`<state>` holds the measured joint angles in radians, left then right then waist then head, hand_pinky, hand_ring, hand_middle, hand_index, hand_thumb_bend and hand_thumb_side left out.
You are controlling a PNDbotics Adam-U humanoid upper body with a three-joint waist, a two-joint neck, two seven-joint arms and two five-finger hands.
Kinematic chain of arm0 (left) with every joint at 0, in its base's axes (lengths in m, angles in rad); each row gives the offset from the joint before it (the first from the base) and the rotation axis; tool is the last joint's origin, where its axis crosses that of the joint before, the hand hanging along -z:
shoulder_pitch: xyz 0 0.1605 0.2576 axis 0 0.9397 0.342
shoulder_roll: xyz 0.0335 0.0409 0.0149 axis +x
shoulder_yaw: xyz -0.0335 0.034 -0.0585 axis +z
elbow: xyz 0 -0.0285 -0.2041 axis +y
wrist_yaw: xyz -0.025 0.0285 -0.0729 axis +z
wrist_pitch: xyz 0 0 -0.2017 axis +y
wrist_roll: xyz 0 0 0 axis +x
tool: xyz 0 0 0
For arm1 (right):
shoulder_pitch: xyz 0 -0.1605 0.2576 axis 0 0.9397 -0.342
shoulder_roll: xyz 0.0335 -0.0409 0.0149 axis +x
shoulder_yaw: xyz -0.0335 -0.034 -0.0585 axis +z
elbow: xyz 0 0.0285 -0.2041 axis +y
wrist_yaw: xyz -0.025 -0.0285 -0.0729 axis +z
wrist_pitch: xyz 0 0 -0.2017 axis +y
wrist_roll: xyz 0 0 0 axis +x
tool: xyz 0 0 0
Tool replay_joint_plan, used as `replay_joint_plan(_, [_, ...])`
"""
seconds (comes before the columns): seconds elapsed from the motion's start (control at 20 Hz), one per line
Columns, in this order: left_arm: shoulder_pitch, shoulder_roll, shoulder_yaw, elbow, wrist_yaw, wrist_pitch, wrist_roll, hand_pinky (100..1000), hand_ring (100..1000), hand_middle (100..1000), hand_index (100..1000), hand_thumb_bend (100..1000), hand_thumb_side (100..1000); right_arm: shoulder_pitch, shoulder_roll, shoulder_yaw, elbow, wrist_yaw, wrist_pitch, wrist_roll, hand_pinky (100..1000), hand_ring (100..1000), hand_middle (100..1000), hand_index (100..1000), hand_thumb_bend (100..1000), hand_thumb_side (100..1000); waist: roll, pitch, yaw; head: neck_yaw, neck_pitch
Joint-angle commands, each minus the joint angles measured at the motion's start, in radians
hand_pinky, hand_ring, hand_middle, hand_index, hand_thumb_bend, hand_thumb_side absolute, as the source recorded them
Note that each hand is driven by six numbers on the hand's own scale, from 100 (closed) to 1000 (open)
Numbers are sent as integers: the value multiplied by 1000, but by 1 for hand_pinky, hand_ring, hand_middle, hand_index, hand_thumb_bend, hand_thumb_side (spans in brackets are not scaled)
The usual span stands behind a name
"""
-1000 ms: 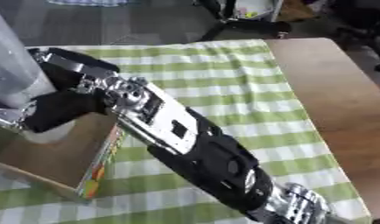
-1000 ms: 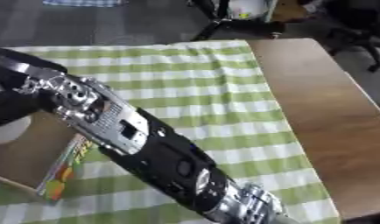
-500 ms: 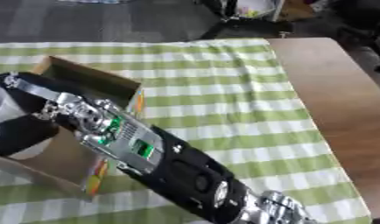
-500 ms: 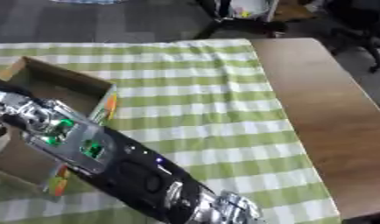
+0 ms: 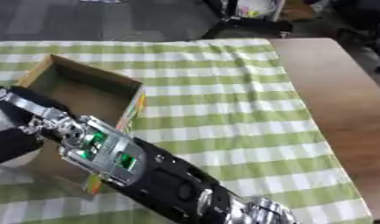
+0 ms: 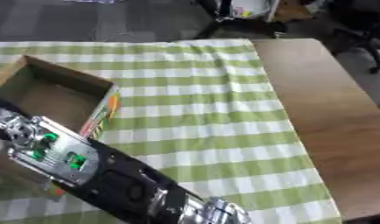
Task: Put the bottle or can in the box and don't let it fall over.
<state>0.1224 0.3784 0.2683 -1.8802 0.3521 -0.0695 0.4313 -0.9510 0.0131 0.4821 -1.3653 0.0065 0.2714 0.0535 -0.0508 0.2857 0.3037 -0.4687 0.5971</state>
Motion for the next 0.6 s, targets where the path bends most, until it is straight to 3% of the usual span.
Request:
replay_joint_plan(0.05, [-2,31,5,-10,1,-1,-3,1000,538,731,795,171,847,-25,-8,-3,-23,40,-61,56,1000,1000,1000,990,100,418,9,-14,0,0,-4])
replay_joint_plan(0.1, [-2,31,5,-10,1,-1,-3,1000,538,730,795,171,847,-24,-11,-5,-22,66,-79,72,1000,1000,1000,1000,100,572,10,-14,0,1,-4])
replay_joint_plan(0.15, [-1,31,5,-10,1,-1,-3,1000,538,730,795,170,846,-23,-12,-7,-20,95,-94,88,1000,1000,1000,1000,100,645,10,-14,-1,1,-4])
replay_joint_plan(0.35, [-1,30,4,-10,1,-1,-4,1000,538,729,795,170,847,-19,-10,-14,0,183,-117,154,1000,1000,1000,1000,100,658,10,-15,-4,1,-5])
replay_joint_plan(0.5, [0,29,4,-9,1,0,-5,1000,537,714,788,169,847,-14,-5,-17,16,196,-116,173,1000,1000,1000,983,100,605,10,-13,-4,0,-7])
replay_joint_plan(0.55, [0,28,3,-9,1,0,-6,1000,537,710,785,169,847,-12,-2,-19,25,191,-111,167,1000,1000,987,916,100,566,10,-12,-3,-1,-8])
replay_joint_plan(0.6, [-1,28,3,-9,1,0,-7,1000,537,710,784,169,848,-10,2,-22,34,183,-103,155,1000,1000,898,846,100,515,9,-10,-2,-3,-9])
